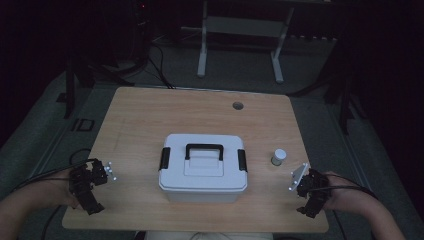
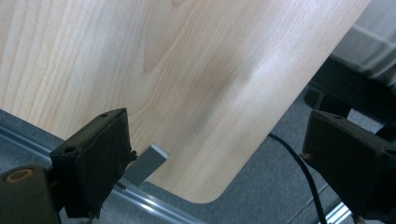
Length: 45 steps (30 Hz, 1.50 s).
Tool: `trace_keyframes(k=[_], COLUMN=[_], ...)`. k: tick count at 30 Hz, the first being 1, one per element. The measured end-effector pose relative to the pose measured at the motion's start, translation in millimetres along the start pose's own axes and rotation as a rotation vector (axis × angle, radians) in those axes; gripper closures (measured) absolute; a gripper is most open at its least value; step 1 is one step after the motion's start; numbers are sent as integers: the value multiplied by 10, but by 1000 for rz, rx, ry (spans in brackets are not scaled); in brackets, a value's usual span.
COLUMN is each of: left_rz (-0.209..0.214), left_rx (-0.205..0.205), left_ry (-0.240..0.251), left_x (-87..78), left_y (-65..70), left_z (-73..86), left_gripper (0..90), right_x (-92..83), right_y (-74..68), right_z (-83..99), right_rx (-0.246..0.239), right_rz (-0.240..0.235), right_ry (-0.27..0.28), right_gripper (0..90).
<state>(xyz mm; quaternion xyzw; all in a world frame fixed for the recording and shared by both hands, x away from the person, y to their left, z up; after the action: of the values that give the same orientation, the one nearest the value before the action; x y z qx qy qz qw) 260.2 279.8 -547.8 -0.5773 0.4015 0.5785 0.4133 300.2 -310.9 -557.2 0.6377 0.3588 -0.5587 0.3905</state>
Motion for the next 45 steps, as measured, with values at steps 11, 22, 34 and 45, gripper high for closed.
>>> trace_keyframes(k=[11, 22, 34, 45], left_rz=[0, -23, -47, -66], left_rx=[23, 36, 127, 221], left_ry=[14, 70, 126, 140], left_x=[-45, -239, -508, -711], left_y=[45, 2, 1, -40], left_z=[-81, -241, -659, -1102], left_gripper=[80, 80, 80, 80], right_x=[13, 10, 12, 1], right_y=[-6, -27, -35, -35], right_z=[19, -8, -34, 2], right_rx=[1, -16, -17, -16], right_rz=[3, 2, -3, -4], right_ry=[3, 9, 16, 19], right_gripper=[116, 118, 117, 118])
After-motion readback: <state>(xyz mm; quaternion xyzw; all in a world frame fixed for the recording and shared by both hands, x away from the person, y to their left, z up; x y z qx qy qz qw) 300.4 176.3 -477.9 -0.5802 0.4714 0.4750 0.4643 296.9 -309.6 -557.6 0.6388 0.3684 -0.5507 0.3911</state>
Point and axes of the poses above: each handheld gripper's, and its own axes: x roughly forward along the jaws, z roughly out of its underside, y roughly to its right, the point moved 10 cm from there along x, roughly forward along the jaws, and after that the axes turned 12 degrees about x, right-handed, at the moved point
